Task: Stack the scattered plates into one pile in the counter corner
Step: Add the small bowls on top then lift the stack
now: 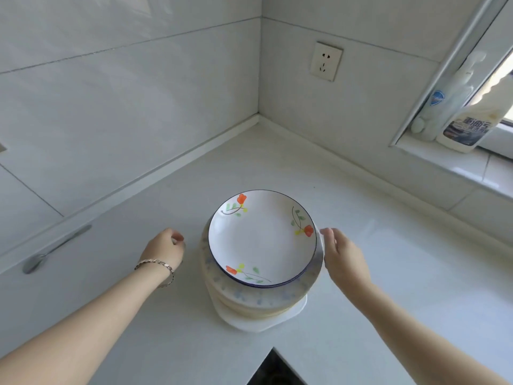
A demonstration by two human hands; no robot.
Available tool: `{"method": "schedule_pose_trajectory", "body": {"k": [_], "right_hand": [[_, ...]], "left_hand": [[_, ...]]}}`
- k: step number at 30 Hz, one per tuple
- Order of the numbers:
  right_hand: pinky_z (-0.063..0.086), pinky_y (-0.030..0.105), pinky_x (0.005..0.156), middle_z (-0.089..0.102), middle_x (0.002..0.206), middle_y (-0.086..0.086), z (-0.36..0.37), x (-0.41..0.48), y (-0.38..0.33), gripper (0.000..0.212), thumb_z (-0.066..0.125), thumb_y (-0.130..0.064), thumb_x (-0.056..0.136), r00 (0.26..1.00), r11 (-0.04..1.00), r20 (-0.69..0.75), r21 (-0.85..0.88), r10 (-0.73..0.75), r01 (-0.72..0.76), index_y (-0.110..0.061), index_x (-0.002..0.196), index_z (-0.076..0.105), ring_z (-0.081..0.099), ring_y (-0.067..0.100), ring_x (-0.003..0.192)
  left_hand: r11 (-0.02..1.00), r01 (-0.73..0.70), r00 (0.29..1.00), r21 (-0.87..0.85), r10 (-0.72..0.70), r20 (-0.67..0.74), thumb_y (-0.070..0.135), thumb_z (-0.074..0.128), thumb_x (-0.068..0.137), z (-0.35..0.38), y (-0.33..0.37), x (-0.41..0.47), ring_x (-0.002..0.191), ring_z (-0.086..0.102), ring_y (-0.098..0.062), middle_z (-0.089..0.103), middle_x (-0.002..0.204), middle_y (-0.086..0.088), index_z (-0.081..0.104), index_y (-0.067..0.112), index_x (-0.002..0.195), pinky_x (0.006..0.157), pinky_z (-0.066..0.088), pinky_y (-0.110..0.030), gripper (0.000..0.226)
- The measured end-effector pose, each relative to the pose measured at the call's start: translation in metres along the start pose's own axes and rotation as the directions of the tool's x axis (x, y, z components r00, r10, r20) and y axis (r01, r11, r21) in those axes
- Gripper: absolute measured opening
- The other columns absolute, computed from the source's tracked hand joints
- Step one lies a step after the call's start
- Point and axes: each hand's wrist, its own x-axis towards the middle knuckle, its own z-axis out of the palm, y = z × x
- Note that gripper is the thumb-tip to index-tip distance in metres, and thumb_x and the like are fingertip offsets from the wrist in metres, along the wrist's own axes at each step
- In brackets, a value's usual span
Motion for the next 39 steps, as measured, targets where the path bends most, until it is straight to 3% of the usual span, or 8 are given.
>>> {"method": "schedule_pose_trajectory", "body": {"k": [3, 6, 11, 22, 27, 30, 34, 39], "right_hand": [[0.047, 0.034, 0.065, 0.057, 0.065, 0.006, 0.010, 0.010, 0.042, 0.027, 0.034, -0.026, 0.095, 0.975, 0.976, 0.068, 0.026, 0.214, -0.216, -0.012, 0.097, 0.058, 0.057, 0.029, 0.067], [0.049, 0.032, 0.062, 0.055, 0.068, 0.006, 0.031, 0.010, 0.075, 0.018, 0.042, -0.017, 0.094, 0.833, 0.863, 0.326, 0.087, 0.447, -0.497, -0.005, 0.095, 0.055, 0.053, 0.020, 0.058], [0.055, 0.024, 0.057, 0.063, 0.091, 0.014, 0.073, 0.004, 0.093, 0.029, 0.046, -0.010, 0.095, 0.668, 0.627, 0.599, 0.327, 0.441, -0.707, 0.005, 0.116, 0.057, 0.062, 0.022, 0.072], [0.054, 0.019, 0.043, 0.063, 0.085, 0.019, 0.100, 0.001, 0.096, 0.031, 0.055, 0.002, 0.088, 0.762, 0.670, 0.471, 0.389, 0.445, -0.632, 0.021, 0.112, 0.053, 0.062, 0.026, 0.065], [0.057, 0.020, 0.046, 0.065, 0.073, 0.016, 0.099, 0.005, 0.094, 0.015, 0.050, 0.007, 0.086, 0.776, 0.683, 0.444, 0.389, 0.448, -0.618, 0.010, 0.086, 0.064, 0.065, 0.023, 0.058], [0.057, 0.021, 0.046, 0.066, 0.067, 0.013, 0.098, 0.014, 0.092, 0.026, 0.048, 0.010, 0.084, 0.787, 0.691, 0.433, 0.396, 0.440, -0.604, -0.004, 0.068, 0.063, 0.065, 0.016, 0.043], [0.055, 0.019, 0.042, 0.066, 0.046, 0.001, 0.095, 0.040, 0.082, 0.031, 0.046, 0.013, 0.082, 0.799, 0.687, 0.421, 0.422, 0.429, -0.591, -0.006, 0.065, 0.062, 0.063, 0.012, 0.036], [0.052, 0.017, 0.039, 0.064, 0.065, 0.012, 0.092, 0.092, 0.059, 0.033, 0.041, 0.013, 0.083, 0.814, 0.714, 0.414, 0.411, 0.408, -0.567, -0.007, 0.066, 0.060, 0.061, 0.010, 0.035]], "left_hand": [[0.994, 0.082, 0.994, -0.070, -0.076, 0.083, 0.005, 0.039, 0.089, 0.013, -0.010, -0.009, 0.063, 0.063, -0.026, 0.060, 0.065, -0.005, 0.055, 0.010, 0.091, 0.056, 0.042, -0.025, 0.017], [0.941, 0.289, 0.939, -0.177, -0.242, 0.245, 0.007, 0.039, 0.094, 0.032, -0.022, -0.023, 0.054, 0.056, -0.019, 0.058, 0.064, -0.006, 0.055, 0.004, 0.106, 0.051, 0.038, -0.023, 0.020], [0.727, 0.571, 0.797, -0.382, -0.376, 0.473, 0.011, 0.044, 0.096, 0.062, -0.039, -0.042, 0.075, 0.061, -0.025, 0.063, 0.086, -0.013, 0.052, -0.001, 0.127, 0.062, 0.048, -0.032, 0.034], [0.609, 0.571, 0.818, -0.550, -0.363, 0.447, -0.015, 0.048, 0.088, 0.096, -0.045, -0.057, 0.067, 0.059, -0.023, 0.058, 0.103, -0.019, 0.051, 0.002, 0.124, 0.082, 0.049, -0.043, 0.040], [0.620, 0.526, 0.850, -0.582, -0.386, 0.358, -0.015, 0.044, 0.089, 0.102, -0.038, -0.056, 0.062, 0.057, -0.021, 0.058, 0.073, -0.008, 0.056, 0.007, 0.075, 0.045, 0.057, -0.030, 0.028], [0.621, 0.536, 0.844, -0.573, -0.395, 0.362, -0.015, 0.044, 0.088, 0.103, -0.034, -0.049, 0.062, 0.057, -0.023, 0.060, 0.065, -0.008, 0.055, 0.011, 0.068, 0.044, 0.056, -0.030, 0.034], [0.590, 0.554, 0.833, -0.588, -0.398, 0.385, -0.015, 0.046, 0.087, 0.106, -0.018, -0.030, 0.064, 0.057, -0.023, 0.061, 0.067, -0.007, 0.056, 0.012, 0.070, 0.075, 0.055, -0.042, 0.033], [0.602, 0.538, 0.843, -0.590, -0.362, 0.398, -0.018, 0.050, 0.084, 0.108, 0.010, 0.012, 0.063, 0.059, -0.023, 0.061, 0.062, -0.007, 0.057, 0.008, 0.072, 0.083, 0.051, -0.047, 0.030]]}}
